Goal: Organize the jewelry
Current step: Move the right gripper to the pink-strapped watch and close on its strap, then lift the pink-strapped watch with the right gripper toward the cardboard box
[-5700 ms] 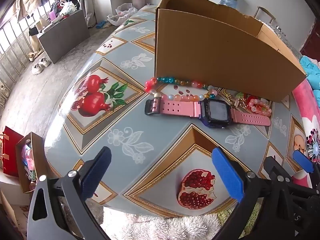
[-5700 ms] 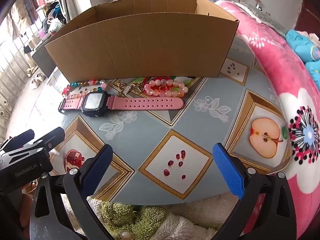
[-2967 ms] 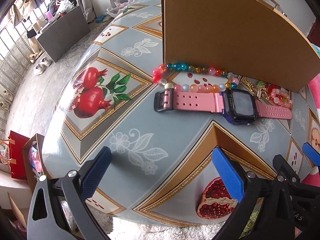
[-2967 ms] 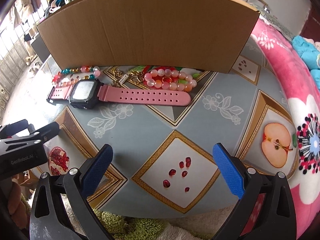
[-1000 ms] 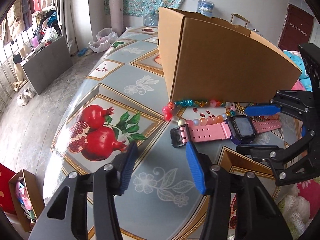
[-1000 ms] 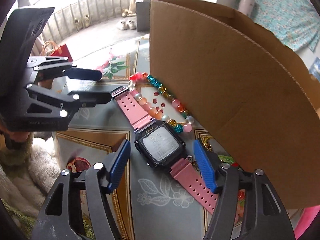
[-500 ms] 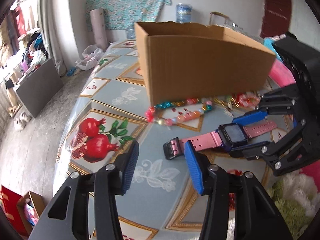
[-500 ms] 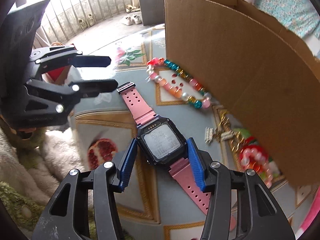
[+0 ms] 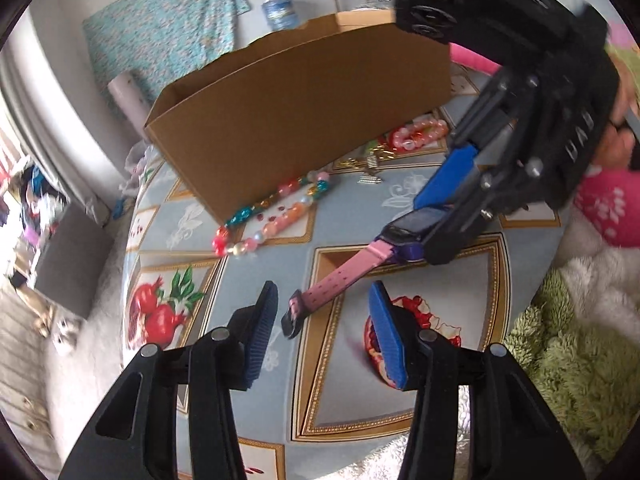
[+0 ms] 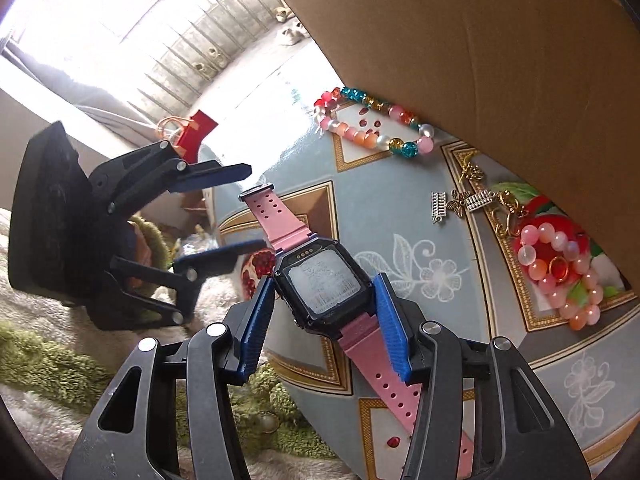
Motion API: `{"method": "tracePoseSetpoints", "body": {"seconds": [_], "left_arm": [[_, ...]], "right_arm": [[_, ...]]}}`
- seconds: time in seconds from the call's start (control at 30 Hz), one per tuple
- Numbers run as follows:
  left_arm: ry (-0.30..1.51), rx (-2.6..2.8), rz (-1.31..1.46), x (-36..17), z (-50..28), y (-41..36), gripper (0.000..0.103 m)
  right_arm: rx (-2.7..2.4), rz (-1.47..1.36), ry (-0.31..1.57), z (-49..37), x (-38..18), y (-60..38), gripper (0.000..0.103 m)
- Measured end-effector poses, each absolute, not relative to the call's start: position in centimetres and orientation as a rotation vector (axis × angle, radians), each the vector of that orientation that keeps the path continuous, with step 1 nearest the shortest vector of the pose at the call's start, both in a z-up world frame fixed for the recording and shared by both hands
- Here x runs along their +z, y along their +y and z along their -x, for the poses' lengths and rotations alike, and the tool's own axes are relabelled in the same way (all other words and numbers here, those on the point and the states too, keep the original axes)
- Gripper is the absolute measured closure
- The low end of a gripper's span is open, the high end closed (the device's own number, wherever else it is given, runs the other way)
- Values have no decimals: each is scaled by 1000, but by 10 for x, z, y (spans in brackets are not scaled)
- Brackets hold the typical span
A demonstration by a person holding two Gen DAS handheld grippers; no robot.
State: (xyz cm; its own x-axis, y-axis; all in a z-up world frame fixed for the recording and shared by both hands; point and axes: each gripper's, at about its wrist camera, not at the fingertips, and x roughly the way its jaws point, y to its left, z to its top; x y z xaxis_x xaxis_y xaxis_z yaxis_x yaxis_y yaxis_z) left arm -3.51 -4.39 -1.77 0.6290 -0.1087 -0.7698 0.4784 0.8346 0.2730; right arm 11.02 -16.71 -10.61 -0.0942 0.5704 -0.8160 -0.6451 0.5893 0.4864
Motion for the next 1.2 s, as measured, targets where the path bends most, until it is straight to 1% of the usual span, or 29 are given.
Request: {"method": "tracePoseSetpoints", "body": {"seconds": [0.13,0.17,0.2,0.27,0.33,0.5,0.83,0.9,0.97,1.03,1.13,1.2], "left_arm": [[810,-362,-559,-23,34,-57,56],[804,-363,-570,-25,33,-59,58],[799,-363,-580,-26,33,-58,61],[807,-367,-598,-30,30,-61,78],[822,-366,-579,-32,26,-61,87],[869,-404,-482,-26,17,-53,90],[934,-407,-407,-29,6,-51,90],[938,-403,-402,-30,4,-50,90],[939,-402,-402,-30,5,-51,90],[937,-400,-405,-30,9,-52,90],[936,-399,-401,-30,7,-51,90],[937,-401,-391,-30,5,-50,90]], "right_arm": [[1052,58,1343,-117,-105,-173,55],[1058,55,1346,-120,-106,-174,55],[1061,55,1347,-127,-107,-173,55],[1069,51,1338,-123,-101,-175,55],[1072,51,1322,-124,-101,-172,55],[1038,46,1282,-116,-101,-175,55],[835,198,1166,-75,-99,-197,55],[787,234,1144,-68,-100,-199,64],[721,281,1115,-60,-101,-201,75],[668,306,1092,-57,-103,-202,83],[588,321,1063,-53,-103,-202,90],[545,307,1049,-51,-103,-202,91]]}}
